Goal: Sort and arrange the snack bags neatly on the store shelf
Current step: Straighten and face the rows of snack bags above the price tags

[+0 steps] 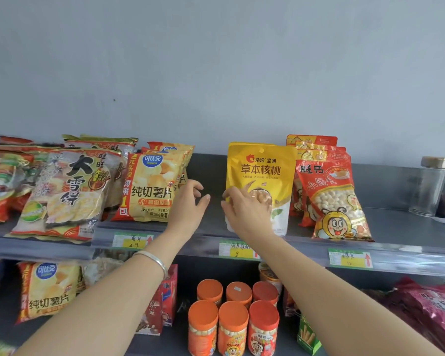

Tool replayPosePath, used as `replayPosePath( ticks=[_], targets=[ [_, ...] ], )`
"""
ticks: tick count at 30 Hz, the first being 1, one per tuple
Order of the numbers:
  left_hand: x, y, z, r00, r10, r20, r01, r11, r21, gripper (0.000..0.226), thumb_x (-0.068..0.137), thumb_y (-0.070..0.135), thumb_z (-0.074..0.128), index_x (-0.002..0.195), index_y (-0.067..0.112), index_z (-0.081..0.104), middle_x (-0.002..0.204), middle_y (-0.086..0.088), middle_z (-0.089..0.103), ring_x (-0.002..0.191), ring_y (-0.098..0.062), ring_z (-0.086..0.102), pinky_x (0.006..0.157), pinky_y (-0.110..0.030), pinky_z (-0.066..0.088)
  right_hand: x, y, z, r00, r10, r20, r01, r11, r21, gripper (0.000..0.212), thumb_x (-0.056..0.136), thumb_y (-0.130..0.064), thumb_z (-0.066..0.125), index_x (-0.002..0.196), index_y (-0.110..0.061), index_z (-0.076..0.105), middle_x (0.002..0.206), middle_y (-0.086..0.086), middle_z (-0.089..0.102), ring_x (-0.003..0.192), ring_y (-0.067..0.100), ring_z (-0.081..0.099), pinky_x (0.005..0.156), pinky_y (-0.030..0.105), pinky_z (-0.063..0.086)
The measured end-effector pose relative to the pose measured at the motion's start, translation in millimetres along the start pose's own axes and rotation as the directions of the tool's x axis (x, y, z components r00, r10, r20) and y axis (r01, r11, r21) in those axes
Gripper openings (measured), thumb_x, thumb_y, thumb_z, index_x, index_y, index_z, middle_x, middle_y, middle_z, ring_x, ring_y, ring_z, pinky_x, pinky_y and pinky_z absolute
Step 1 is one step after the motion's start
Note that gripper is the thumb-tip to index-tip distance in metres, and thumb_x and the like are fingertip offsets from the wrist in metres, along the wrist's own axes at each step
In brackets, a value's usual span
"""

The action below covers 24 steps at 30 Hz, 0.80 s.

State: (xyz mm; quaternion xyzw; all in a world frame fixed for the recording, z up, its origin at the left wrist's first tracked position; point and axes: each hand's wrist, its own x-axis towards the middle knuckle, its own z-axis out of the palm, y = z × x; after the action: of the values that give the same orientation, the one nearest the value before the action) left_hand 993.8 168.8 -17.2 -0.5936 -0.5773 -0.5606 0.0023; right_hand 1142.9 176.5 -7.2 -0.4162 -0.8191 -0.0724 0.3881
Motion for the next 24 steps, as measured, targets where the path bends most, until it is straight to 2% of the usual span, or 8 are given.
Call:
replayPosePath(
  ticks=[6, 11, 13, 15, 17, 19, 21, 24],
  targets=[
    [32, -33, -52, 0.996, 0.005, -0.084, 0.004, 0.994, 0.106, 0.028, 0.090, 0.021, 0.060, 0.116, 0.014, 0.052, 0.109, -0.003, 0.057, 0.101, -0.018, 0.054, 0.078, -0.025, 0.040, 45, -45, 44, 0.998, -0.049, 0.026, 0.046, 0.995, 0.089, 0.029, 0.099, -0.028, 0.044, 0.123, -0.013, 0.052, 0.110, 0.007, 0.060, 0.102, 0.026, 0.057, 0.075, 0.037, 0.051],
    [74, -73, -91, 0.984, 0.066, -0.166, -0.022, 0.967, 0.255, 0.043, 0.086, 0.028, 0.065, 0.125, 0.015, 0.050, 0.123, -0.004, 0.054, 0.115, -0.021, 0.049, 0.087, -0.031, 0.039, 88, -73, 75, 1.000, 0.019, -0.010, -0.018, 0.998, 0.064, 0.038, 0.098, -0.035, 0.046, 0.131, -0.018, 0.048, 0.126, 0.003, 0.053, 0.118, 0.024, 0.048, 0.084, 0.037, 0.051],
    [91, -89, -101, 0.986, 0.029, -0.165, -0.001, 0.986, 0.169, 0.052, 0.085, 0.028, 0.066, 0.130, 0.016, 0.045, 0.131, -0.005, 0.047, 0.122, -0.020, 0.044, 0.095, -0.032, 0.037, 104, -82, 87, 0.998, 0.054, -0.033, -0.053, 0.997, 0.051, 0.045, 0.097, -0.040, 0.047, 0.137, -0.020, 0.045, 0.136, 0.003, 0.048, 0.125, 0.025, 0.043, 0.089, 0.038, 0.049],
    [107, -106, -107, 0.989, -0.071, -0.133, 0.071, 0.997, -0.008, 0.059, 0.085, 0.029, 0.067, 0.136, 0.019, 0.039, 0.134, -0.003, 0.041, 0.125, -0.018, 0.040, 0.104, -0.036, 0.036, 119, -90, 96, 0.996, 0.079, -0.036, -0.079, 0.997, 0.014, 0.051, 0.096, -0.046, 0.045, 0.141, -0.021, 0.042, 0.142, 0.002, 0.043, 0.131, 0.026, 0.038, 0.095, 0.041, 0.046],
    [120, -120, -110, 0.982, -0.182, -0.049, 0.168, 0.963, -0.211, 0.065, 0.084, 0.033, 0.068, 0.139, 0.023, 0.036, 0.132, 0.003, 0.044, 0.122, -0.015, 0.044, 0.104, -0.042, 0.040, 133, -96, 103, 0.993, 0.114, 0.000, -0.114, 0.993, -0.029, 0.054, 0.094, -0.050, 0.044, 0.142, -0.024, 0.040, 0.147, 0.001, 0.039, 0.136, 0.026, 0.032, 0.103, 0.045, 0.040],
    [126, -132, -111, 0.954, -0.280, 0.104, 0.298, 0.872, -0.388, 0.061, 0.083, 0.039, 0.068, 0.136, 0.028, 0.040, 0.128, 0.002, 0.053, 0.115, -0.018, 0.055, 0.096, -0.047, 0.048, 146, -101, 108, 0.991, 0.130, 0.033, -0.126, 0.988, -0.091, 0.055, 0.093, -0.055, 0.043, 0.141, -0.028, 0.041, 0.149, 0.000, 0.037, 0.139, 0.025, 0.029, 0.106, 0.048, 0.032],
    [128, -139, -110, 0.912, -0.320, 0.258, 0.409, 0.759, -0.507, 0.044, 0.085, 0.040, 0.066, 0.125, 0.030, 0.049, 0.116, -0.002, 0.064, 0.099, -0.020, 0.065, 0.083, -0.041, 0.054, 157, -105, 111, 0.989, 0.138, 0.055, -0.129, 0.981, -0.147, 0.056, 0.091, -0.061, 0.041, 0.138, -0.031, 0.042, 0.148, -0.001, 0.039, 0.140, 0.025, 0.029, 0.108, 0.050, 0.028],
    [133, -149, -106, 0.855, -0.331, 0.399, 0.514, 0.638, -0.573, 0.038, 0.085, 0.043, 0.064, 0.120, 0.030, 0.054, 0.102, -0.005, 0.070, 0.085, -0.023, 0.069, 0.066, -0.033, 0.052, 172, -108, 116, 0.981, 0.162, 0.104, -0.136, 0.965, -0.225, 0.062, 0.089, -0.069, 0.035, 0.141, -0.036, 0.040, 0.152, 0.000, 0.036, 0.143, 0.026, 0.024, 0.111, 0.053, 0.020]
  ],
)
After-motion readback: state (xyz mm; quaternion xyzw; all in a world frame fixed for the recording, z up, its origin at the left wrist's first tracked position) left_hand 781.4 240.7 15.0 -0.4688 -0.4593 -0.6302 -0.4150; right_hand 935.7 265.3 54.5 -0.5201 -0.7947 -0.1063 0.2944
